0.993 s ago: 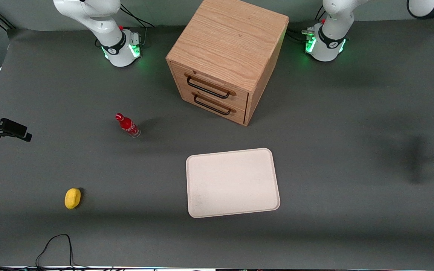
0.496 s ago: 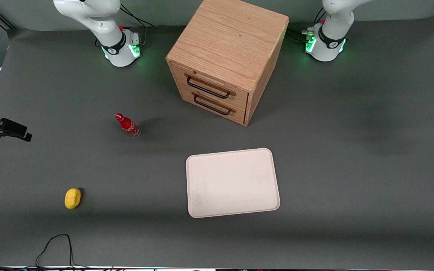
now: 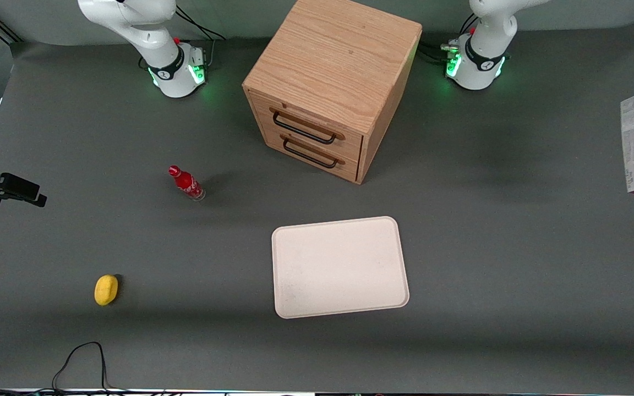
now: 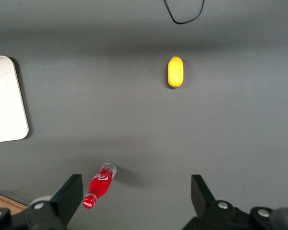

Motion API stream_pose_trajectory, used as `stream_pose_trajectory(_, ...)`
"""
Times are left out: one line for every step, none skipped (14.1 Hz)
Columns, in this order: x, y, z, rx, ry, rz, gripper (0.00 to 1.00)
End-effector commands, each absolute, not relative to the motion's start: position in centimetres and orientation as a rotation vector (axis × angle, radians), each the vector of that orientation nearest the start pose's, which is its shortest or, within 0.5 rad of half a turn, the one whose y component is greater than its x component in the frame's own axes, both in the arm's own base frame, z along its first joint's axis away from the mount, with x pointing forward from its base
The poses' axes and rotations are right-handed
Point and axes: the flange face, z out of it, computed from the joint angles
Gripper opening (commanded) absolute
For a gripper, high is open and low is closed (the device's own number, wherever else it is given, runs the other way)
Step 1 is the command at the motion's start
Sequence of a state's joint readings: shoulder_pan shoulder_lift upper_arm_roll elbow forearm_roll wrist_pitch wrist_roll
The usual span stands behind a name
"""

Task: Place red cookie box on tray
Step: 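Carry the held cookie box over to the white tray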

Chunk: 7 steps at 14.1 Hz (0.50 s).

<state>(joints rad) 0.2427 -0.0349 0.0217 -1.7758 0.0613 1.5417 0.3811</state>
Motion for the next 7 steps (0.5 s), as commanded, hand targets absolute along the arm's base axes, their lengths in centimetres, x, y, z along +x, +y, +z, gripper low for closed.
stream_pose_trajectory(52.6, 6.8, 55.0, -3.085, 0.081, 0.335, 0.00)
stream_pose_trajectory(53.3, 3.7, 54.5, -3.075, 0.027, 0.330, 0.00)
stream_pose_trajectory(54.4, 0.2, 53.8, -3.063, -0.021, 0.326, 0.00)
stream_pose_trajectory(55.8, -2.8, 53.4, -3.065, -0.047, 0.322, 0.00)
stream_pose_trajectory(57.1, -5.6, 52.8, -3.088, -0.101, 0.329, 0.00)
stream_pose_trajectory(58.4, -8.4, 51.8, -3.108, -0.166, 0.341, 0.00)
stream_pose_trajectory(59.7, -11.5, 50.9, -3.113, -0.205, 0.353, 0.00)
